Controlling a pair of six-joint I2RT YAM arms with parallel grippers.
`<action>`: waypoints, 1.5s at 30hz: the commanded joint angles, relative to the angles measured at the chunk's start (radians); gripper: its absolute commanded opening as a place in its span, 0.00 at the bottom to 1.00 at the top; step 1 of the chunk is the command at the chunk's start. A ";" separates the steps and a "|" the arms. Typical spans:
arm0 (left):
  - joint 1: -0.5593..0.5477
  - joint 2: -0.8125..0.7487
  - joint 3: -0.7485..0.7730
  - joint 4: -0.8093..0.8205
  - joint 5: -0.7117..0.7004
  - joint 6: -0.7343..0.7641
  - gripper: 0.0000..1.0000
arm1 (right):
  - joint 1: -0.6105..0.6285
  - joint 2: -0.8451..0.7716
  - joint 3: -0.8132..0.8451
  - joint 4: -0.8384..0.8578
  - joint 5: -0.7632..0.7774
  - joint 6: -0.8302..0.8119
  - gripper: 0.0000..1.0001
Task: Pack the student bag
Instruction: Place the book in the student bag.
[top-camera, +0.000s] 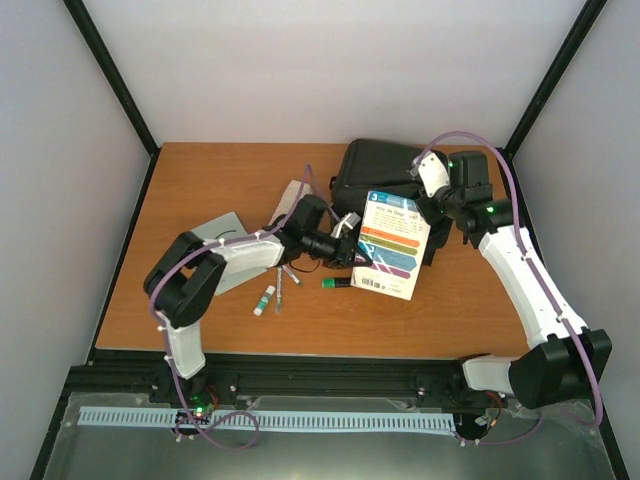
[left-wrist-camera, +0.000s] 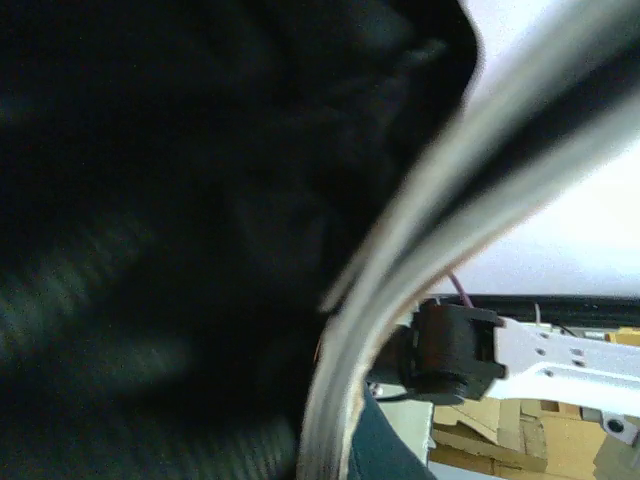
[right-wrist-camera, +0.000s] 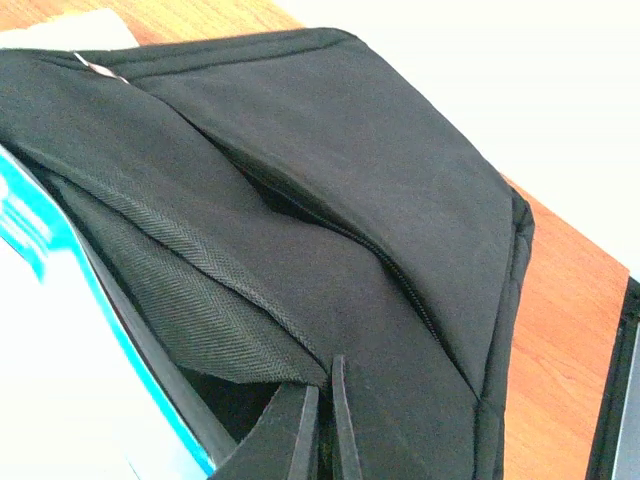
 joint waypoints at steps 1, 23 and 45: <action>0.000 0.102 0.045 0.149 -0.008 -0.071 0.01 | 0.021 -0.063 0.040 0.038 -0.074 0.009 0.03; -0.004 0.029 -0.160 0.200 -0.094 -0.225 0.01 | -0.060 -0.092 -0.051 0.113 -0.130 0.045 0.03; 0.011 0.210 0.191 0.028 -0.050 -0.247 0.01 | -0.060 -0.152 -0.257 0.145 -0.425 -0.093 0.03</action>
